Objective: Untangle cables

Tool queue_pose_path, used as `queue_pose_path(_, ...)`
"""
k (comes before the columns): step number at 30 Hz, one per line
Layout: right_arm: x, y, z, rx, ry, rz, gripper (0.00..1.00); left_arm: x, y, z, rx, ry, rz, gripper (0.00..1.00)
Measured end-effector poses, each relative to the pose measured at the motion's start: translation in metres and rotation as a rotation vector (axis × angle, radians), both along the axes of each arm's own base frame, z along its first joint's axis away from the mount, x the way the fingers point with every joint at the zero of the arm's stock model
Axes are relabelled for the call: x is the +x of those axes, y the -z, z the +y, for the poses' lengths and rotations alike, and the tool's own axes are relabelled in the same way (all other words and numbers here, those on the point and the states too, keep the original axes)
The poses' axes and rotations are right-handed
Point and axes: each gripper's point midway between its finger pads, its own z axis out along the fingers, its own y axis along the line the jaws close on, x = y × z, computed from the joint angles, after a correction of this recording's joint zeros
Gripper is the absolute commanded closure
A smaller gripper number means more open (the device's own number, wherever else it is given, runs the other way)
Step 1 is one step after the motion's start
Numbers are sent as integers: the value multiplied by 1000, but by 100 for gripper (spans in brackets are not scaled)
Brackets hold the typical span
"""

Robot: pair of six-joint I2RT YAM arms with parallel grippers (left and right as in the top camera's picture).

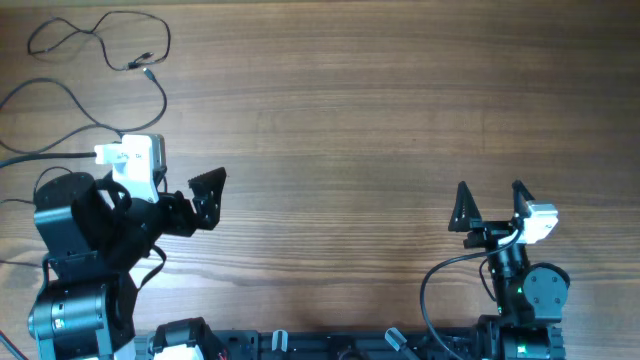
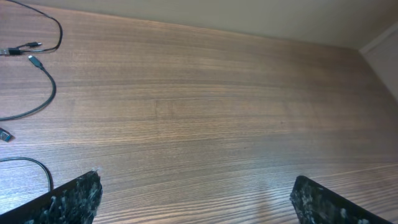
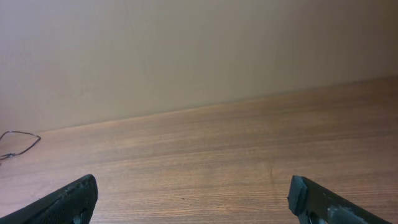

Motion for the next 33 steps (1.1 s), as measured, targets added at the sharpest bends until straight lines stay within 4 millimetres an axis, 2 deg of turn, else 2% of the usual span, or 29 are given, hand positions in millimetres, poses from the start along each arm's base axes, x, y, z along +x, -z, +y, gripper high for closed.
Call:
queue_pose_path(13, 0, 0, -2, -8, 14, 0, 0, 0, 0, 0, 0, 0, 0, 0)
queue_pose_path(19, 0, 0, -4, -137, 21, -9, 0, 0, 0, 0, 0, 0, 0, 0)
queue_pose_path(33, 0, 0, -4, -163, 22, -10, 0, 0, 0, 0, 0, 0, 0, 0)
